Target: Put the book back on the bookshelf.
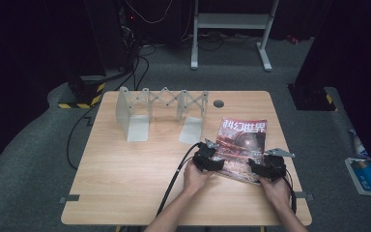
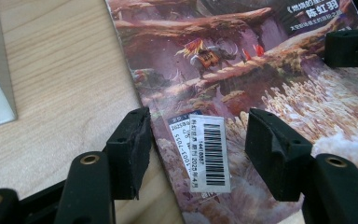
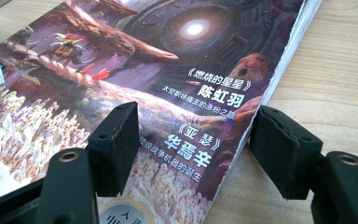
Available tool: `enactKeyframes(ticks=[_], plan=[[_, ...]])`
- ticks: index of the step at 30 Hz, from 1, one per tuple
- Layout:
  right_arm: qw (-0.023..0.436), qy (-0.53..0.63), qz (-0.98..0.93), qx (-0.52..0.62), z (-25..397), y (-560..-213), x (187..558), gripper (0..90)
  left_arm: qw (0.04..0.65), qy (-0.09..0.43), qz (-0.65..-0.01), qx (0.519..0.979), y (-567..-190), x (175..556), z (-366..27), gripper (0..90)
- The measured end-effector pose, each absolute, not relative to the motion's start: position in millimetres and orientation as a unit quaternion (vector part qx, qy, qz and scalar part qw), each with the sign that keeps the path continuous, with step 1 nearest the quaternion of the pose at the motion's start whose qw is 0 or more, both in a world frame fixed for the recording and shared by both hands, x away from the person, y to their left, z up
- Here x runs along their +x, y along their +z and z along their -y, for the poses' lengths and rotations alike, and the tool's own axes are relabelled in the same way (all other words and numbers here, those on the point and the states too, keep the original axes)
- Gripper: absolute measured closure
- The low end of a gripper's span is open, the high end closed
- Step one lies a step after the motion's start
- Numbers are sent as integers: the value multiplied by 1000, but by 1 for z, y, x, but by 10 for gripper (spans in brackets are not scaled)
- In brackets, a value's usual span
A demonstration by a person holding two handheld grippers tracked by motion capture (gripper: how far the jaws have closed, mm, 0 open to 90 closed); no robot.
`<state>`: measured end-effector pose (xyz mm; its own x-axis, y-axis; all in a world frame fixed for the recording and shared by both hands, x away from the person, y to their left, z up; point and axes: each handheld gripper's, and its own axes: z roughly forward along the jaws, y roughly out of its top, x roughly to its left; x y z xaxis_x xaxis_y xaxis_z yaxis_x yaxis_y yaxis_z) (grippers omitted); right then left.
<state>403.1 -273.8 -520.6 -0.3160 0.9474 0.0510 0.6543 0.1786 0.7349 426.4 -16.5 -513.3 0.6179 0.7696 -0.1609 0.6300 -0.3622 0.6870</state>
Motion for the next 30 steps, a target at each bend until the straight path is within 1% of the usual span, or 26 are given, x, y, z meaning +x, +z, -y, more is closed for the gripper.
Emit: enactKeyframes(ticks=[13,30], plan=[[209,340,-745,534,271,-520,389,334,365,92,-420,826,-512,409,12,403],[201,349,-755,518,268,-521,366,334,368,92,-418,825,-513,399,7,393]])
